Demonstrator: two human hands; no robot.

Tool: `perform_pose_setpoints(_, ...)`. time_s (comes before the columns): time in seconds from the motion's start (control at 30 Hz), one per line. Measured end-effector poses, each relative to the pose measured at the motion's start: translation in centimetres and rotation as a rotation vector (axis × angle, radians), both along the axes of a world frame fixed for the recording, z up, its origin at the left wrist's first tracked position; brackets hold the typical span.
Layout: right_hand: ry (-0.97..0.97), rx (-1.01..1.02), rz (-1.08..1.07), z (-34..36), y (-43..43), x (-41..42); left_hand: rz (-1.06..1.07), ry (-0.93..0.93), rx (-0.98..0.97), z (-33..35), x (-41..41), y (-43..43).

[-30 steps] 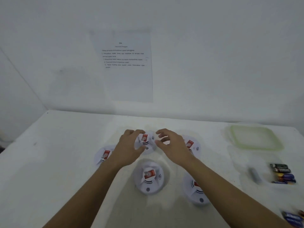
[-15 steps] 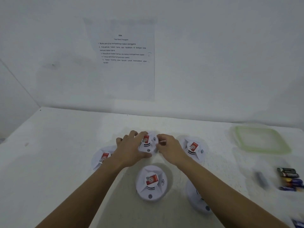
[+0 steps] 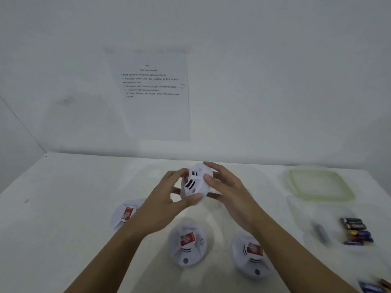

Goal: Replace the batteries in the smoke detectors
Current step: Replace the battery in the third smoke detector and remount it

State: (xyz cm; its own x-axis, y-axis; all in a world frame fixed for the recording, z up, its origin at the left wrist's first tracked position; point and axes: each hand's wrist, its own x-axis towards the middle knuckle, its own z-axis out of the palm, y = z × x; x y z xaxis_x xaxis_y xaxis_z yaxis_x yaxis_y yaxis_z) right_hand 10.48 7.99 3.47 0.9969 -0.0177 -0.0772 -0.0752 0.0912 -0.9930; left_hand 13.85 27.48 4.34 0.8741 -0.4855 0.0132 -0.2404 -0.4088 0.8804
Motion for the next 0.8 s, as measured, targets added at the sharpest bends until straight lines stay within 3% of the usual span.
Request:
perform_pose_setpoints(0.17, -0.02, 0.098, 0.029, 1.6, -1.1, -3.7, -0.075, 0.05, -0.1, 1.1, -2.8, -1.7)
perform_pose_setpoints(0.4, -0.083, -0.174, -0.143, 2.0, -3.2, -7.3, -0.167, -0.044, -0.053, 1.7, -6.3, -4.2)
perform_pose_setpoints(0.8, -0.136, -0.363, -0.26, 1.6, -8.3, -12.2, -0.244, 0.029, -0.137, 1.8, -12.4, -8.2)
